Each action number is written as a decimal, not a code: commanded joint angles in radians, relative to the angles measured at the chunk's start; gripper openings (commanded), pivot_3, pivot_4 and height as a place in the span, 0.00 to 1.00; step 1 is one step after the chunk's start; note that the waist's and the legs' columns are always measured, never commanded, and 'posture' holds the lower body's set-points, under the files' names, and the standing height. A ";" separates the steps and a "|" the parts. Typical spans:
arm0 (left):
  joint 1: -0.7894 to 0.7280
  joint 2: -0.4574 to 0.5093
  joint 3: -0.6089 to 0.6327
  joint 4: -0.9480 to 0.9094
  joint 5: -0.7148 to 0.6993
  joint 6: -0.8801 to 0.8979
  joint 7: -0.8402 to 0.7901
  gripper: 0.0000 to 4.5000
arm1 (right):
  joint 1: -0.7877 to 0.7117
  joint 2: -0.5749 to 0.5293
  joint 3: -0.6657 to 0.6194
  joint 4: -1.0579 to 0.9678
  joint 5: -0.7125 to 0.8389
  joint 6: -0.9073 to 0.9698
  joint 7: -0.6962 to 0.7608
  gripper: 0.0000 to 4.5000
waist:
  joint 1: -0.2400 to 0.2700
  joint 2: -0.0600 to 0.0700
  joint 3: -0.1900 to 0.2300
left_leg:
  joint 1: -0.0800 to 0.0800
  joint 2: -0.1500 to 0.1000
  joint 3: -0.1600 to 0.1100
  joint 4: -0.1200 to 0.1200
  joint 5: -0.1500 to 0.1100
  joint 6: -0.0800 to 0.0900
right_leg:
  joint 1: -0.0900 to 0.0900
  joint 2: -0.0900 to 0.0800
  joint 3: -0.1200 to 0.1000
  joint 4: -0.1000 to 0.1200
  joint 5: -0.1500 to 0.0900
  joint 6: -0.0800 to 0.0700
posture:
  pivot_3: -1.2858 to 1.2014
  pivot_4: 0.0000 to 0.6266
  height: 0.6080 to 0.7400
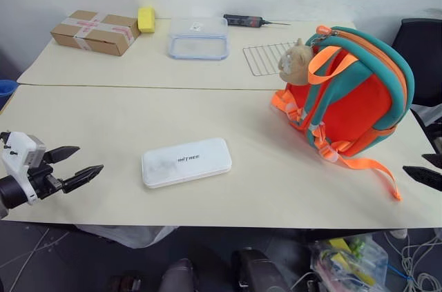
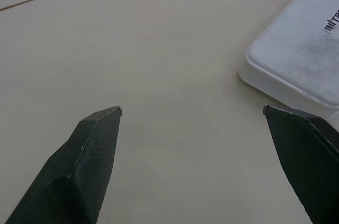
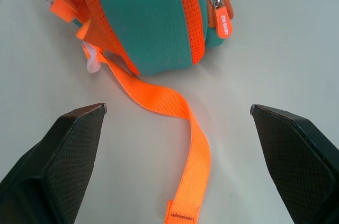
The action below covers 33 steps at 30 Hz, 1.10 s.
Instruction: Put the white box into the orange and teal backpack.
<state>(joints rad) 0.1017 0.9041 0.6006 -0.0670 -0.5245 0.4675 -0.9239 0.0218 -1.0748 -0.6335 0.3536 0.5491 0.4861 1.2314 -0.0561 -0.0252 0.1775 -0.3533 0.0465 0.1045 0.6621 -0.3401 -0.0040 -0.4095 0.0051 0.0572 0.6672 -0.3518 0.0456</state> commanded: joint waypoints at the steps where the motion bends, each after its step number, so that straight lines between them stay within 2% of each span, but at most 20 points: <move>1: -0.017 0.008 0.010 -0.012 -0.009 0.017 0.011 1.00 | -0.019 -0.006 -0.017 0.010 -0.007 -0.025 -0.012 0.99 | 0.000 0.000 0.000 | 0.000 0.000 0.000 0.000 0.000 0.000 | 0.000 0.000 0.000 0.000 0.000 0.000 | 0.52 0.24 1.00; 13: -0.024 0.017 0.002 -0.002 0.010 0.024 0.009 1.00 | -0.042 -0.005 0.003 0.010 -0.035 -0.037 -0.028 0.99 | -0.002 0.000 0.000 | 0.000 0.000 0.000 0.000 0.002 -0.003 | 0.000 0.000 0.000 0.000 0.000 0.000 | 0.52 0.24 1.00; 18: 0.023 0.058 -0.035 -0.017 0.070 -0.018 -0.042 1.00 | 0.026 0.000 0.053 -0.112 -0.090 -0.088 -0.029 0.99 | -0.003 0.000 0.000 | 0.000 0.000 0.000 0.000 0.002 -0.003 | 0.000 0.000 0.000 0.000 0.000 0.000 | 0.52 0.24 1.00; 21: 0.034 0.067 -0.055 -0.038 0.071 -0.013 -0.062 0.87 | 0.081 0.015 0.060 -0.278 -0.030 -0.029 0.001 0.86 | -0.002 0.001 0.000 | 0.000 0.000 0.000 0.000 0.002 -0.004 | 0.000 0.000 0.000 0.000 0.000 0.000 | 0.52 0.24 1.00; 26: 0.033 0.056 -0.169 -0.094 0.133 -0.048 -0.054 0.52 | 0.136 0.045 0.150 -0.564 -0.013 0.021 -0.031 0.48 | -0.001 0.001 0.000 | 0.000 0.000 0.000 0.000 0.002 -0.004 | 0.000 0.000 0.000 0.001 0.000 0.000 | 0.52 0.24 1.00; 30: 0.023 0.037 -0.241 -0.123 0.166 -0.053 -0.026 0.22 | 0.089 0.109 0.267 -0.724 0.002 0.055 -0.123 0.15 | -0.001 0.000 0.000 | 0.000 0.000 -0.001 0.000 0.002 -0.004 | 0.000 0.000 0.000 0.001 0.000 0.000 | 0.52 0.24 1.00; 32: 0.001 0.044 -0.260 -0.117 0.171 -0.029 -0.016 0.08 | 0.005 0.167 0.365 -0.772 -0.007 0.081 -0.197 0.00 | -0.002 -0.001 0.000 | -0.001 0.000 -0.001 0.000 0.002 -0.004 | -0.001 0.000 0.000 0.001 0.000 0.000 | 0.52 0.24 1.00; 33: -0.006 0.049 -0.269 -0.116 0.170 -0.023 -0.023 0.02 | -0.034 0.192 0.407 -0.782 -0.020 0.084 -0.227 0.00 | -0.005 -0.001 0.000 | -0.001 0.000 -0.001 0.000 0.002 -0.005 | -0.001 0.000 0.000 0.002 0.000 0.000 | 0.52 0.24 1.00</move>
<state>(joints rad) 0.1105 0.9373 0.3282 -0.1629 -0.3546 0.4402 -0.9477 0.0237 -0.8977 -0.2634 -0.3786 0.5322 0.5651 1.0527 -0.0609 -0.0265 0.1772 -0.3538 0.0468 0.1038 0.6634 -0.3379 -0.0088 -0.4103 0.0052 0.0567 0.6703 -0.3518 0.0456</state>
